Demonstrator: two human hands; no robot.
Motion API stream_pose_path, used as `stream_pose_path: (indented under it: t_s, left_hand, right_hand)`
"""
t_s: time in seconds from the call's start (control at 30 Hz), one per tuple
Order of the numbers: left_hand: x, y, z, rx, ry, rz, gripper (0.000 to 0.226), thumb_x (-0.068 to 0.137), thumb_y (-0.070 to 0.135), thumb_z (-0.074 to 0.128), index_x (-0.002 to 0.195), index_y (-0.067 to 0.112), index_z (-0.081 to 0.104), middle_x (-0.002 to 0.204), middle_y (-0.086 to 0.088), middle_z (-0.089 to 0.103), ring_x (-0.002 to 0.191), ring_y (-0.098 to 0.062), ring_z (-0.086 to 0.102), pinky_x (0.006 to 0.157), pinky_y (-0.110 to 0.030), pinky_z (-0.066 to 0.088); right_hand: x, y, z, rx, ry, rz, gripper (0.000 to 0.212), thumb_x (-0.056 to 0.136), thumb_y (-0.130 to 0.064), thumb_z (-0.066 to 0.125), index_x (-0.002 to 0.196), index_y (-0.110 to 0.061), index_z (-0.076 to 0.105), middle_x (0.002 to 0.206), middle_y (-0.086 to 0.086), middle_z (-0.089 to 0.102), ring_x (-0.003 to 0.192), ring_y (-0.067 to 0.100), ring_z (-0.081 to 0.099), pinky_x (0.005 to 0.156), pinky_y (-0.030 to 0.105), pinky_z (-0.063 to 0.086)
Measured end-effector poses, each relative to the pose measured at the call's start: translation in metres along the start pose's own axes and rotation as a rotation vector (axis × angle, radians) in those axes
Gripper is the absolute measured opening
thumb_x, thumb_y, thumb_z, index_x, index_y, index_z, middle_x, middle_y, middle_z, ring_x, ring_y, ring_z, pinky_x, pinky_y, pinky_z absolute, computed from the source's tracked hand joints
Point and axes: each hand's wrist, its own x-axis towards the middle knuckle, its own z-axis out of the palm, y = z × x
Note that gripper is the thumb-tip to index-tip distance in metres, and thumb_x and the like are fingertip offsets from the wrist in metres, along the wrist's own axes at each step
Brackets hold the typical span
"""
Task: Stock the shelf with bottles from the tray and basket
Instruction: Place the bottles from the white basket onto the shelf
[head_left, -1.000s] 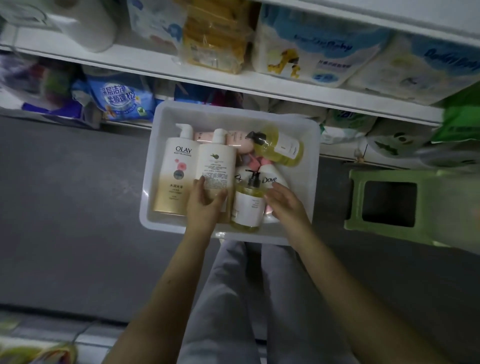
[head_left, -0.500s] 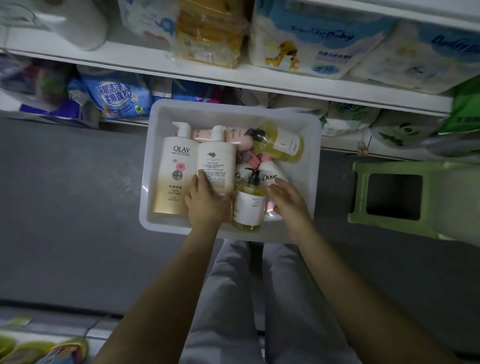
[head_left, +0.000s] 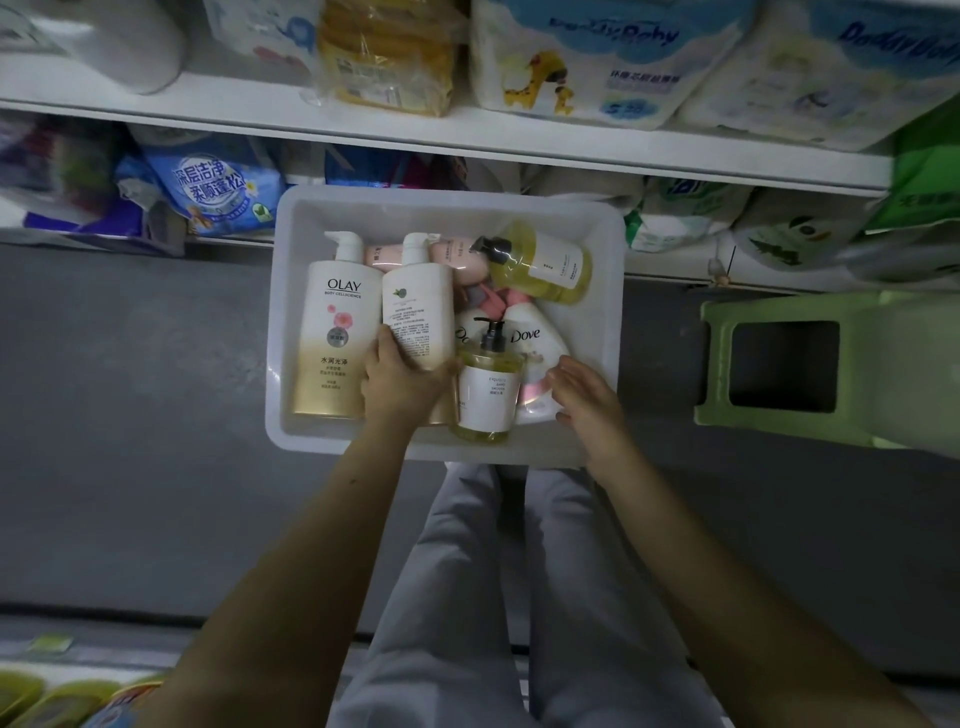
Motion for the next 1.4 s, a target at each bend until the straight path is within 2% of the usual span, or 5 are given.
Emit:
stream_pose_path:
  t_s: [0.2, 0.4, 0.63, 1.0, 1.4]
  left_hand:
    - [0.006, -0.001, -0.007, -0.081, -0.038, -0.029, 0.105, 0.056, 0.056, 0.08, 0.144, 0.02, 0.035, 0.139, -0.008, 0.047, 0.123, -0.03, 0.049, 0.102, -0.049, 0.044]
    - [-0.003, -0.001, -0.015, -0.597, -0.226, -0.211, 0.052, 0.08, 0.02, 0.077, 0.127, 0.018, 0.054, 0.118, -0.003, 0.063, 0.102, -0.023, 0.061, 0.069, -0.034, 0.051]
    - [-0.039, 0.007, -0.031, -0.917, -0.419, -0.385, 0.021, 0.091, 0.031, 0.062, 0.109, 0.023, 0.059, 0.108, -0.004, 0.058, 0.092, -0.023, 0.056, 0.08, -0.041, 0.054]
    - [-0.131, 0.039, -0.071, -0.954, -0.75, -0.052, 0.068, 0.071, 0.036, 0.077, 0.133, 0.016, 0.057, 0.134, -0.02, 0.057, 0.127, -0.04, 0.051, 0.107, -0.062, 0.037]
    - [-0.236, 0.168, -0.12, -0.585, -0.745, 0.463, 0.035, 0.088, 0.031, 0.064, 0.122, 0.021, 0.065, 0.102, -0.004, 0.074, 0.093, -0.02, 0.071, 0.079, -0.033, 0.058]
  right_hand:
    - [-0.002, 0.004, 0.0, 0.046, -0.004, -0.012, 0.043, 0.093, -0.02, 0.063, 0.135, -0.013, 0.054, 0.115, -0.003, 0.062, 0.092, -0.003, 0.058, 0.089, 0.016, 0.044]
    - [-0.008, 0.004, -0.003, 0.065, -0.013, -0.035, 0.039, 0.093, -0.017, 0.063, 0.132, -0.013, 0.056, 0.118, 0.001, 0.062, 0.095, 0.0, 0.059, 0.092, 0.017, 0.044]
    - [-0.019, -0.004, 0.009, 0.026, -0.137, -0.076, 0.027, 0.095, -0.021, 0.06, 0.121, -0.026, 0.059, 0.107, -0.013, 0.064, 0.112, 0.012, 0.06, 0.089, 0.021, 0.048]
    - [-0.073, -0.067, 0.003, 0.154, -0.504, -0.129, 0.057, 0.089, -0.04, 0.062, 0.141, -0.023, 0.048, 0.132, 0.005, 0.061, 0.116, 0.023, 0.06, 0.09, 0.037, 0.05]
    - [-0.19, -0.158, -0.084, 0.305, -0.265, -0.554, 0.051, 0.081, -0.028, 0.069, 0.13, -0.014, 0.058, 0.118, 0.015, 0.068, 0.104, 0.027, 0.067, 0.085, 0.04, 0.055]
